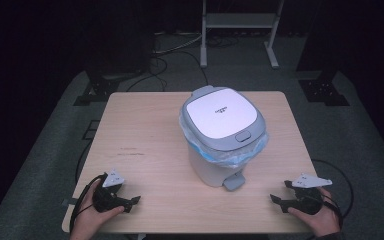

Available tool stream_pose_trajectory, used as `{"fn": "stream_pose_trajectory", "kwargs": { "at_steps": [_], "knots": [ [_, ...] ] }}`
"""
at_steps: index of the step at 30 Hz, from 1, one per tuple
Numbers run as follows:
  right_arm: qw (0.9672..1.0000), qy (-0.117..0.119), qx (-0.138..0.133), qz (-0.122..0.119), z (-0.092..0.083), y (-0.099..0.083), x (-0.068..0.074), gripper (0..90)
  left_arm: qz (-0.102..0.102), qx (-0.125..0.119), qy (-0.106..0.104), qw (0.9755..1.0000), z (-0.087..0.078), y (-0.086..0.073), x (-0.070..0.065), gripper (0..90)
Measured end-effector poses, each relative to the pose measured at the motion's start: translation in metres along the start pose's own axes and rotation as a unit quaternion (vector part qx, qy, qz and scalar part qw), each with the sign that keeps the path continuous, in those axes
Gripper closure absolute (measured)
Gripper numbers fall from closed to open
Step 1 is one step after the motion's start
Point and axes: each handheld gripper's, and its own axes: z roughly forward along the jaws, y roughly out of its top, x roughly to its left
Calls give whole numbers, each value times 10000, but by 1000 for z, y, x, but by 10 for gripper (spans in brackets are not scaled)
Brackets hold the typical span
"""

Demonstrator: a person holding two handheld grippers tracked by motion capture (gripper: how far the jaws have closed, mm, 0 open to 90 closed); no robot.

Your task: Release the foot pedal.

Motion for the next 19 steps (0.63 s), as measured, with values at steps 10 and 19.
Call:
{"fn": "stream_pose_trajectory", "kwargs": {
  "at_steps": [10, 19],
  "knots": [
    [10000, 29, -32, -87, -4, -6, -5, 175, 56, -187, -47, 9998, 3, -4, -3, 7],
    [10000, 9, -6, -65, -3, -6, -5, 138, 88, -305, -82, 9995, 5, -6, -4, 0]
  ]
}}
